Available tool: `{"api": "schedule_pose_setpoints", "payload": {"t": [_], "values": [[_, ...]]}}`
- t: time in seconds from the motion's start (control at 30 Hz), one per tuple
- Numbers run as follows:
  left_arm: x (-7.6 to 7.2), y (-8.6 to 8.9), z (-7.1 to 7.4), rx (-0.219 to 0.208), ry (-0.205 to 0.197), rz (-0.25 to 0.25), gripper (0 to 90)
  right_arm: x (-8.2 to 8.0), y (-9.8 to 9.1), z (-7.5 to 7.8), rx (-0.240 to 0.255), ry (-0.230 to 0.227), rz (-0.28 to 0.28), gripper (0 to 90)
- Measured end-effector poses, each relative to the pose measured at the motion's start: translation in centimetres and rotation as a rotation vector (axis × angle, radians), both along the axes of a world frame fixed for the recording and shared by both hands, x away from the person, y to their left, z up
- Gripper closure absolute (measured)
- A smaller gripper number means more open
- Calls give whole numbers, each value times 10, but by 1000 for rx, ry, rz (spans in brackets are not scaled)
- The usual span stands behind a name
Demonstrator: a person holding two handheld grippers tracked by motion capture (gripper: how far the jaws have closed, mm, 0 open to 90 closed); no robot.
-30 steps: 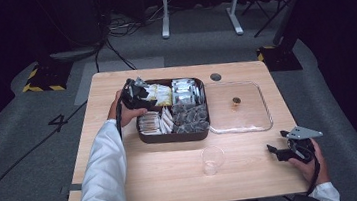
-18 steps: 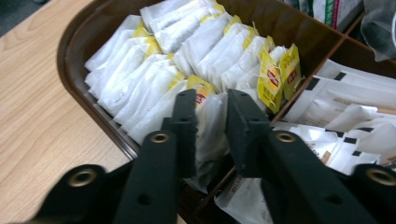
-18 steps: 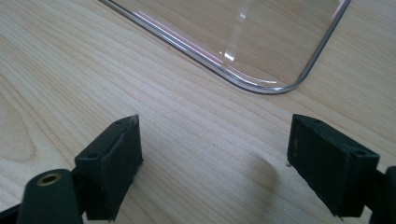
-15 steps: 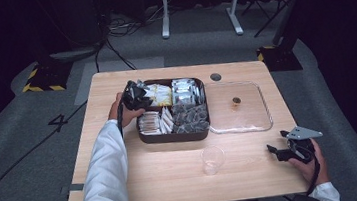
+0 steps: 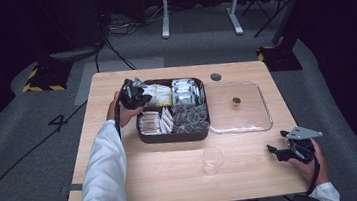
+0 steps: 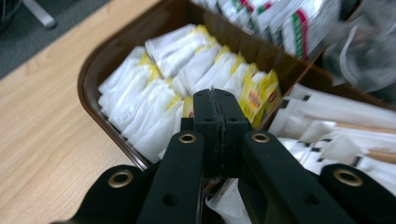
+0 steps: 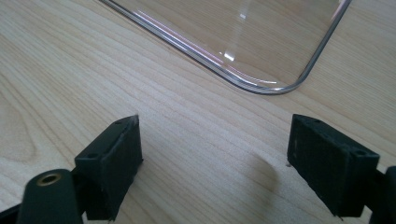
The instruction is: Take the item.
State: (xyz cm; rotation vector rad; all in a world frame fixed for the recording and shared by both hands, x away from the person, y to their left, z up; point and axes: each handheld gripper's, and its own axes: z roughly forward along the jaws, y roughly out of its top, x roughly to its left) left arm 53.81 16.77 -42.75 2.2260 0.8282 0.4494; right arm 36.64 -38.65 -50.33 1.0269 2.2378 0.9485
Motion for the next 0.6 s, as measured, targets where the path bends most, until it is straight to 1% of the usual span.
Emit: {"api": "schedule_pose_setpoints", "payload": {"t": [0.03,0.07,0.1,0.17,0.2,0.23,0.3,0.4,0.47,0.5,0.53,0.57,0.6], "values": [[0,0,0,0,0,0,890,0,0,0,2,1,0,181],[-4,3,5,-12,-18,-7,890,0,0,0,2,1,0,181],[-4,3,5,-12,-18,-7,890,0,0,0,2,1,0,181],[-8,7,8,-33,-30,-4,890,0,0,0,2,2,0,181],[-11,12,10,-54,-41,2,890,0,0,0,3,2,0,181],[-11,12,10,-54,-41,2,891,0,0,0,3,2,0,181],[-16,18,12,-78,-59,3,890,0,0,0,2,1,0,181],[-18,21,14,-86,-64,6,891,0,0,0,3,3,-1,181],[-22,24,19,-102,-85,10,891,0,0,0,4,3,-1,181],[-23,25,21,-116,-88,9,891,0,0,0,4,4,-2,181],[-24,26,24,-117,-103,10,891,0,0,0,5,5,-2,181],[-24,26,24,-117,-103,10,891,0,0,0,5,5,-2,181],[-25,27,27,-130,-105,8,892,0,0,0,6,7,-3,181]]}}
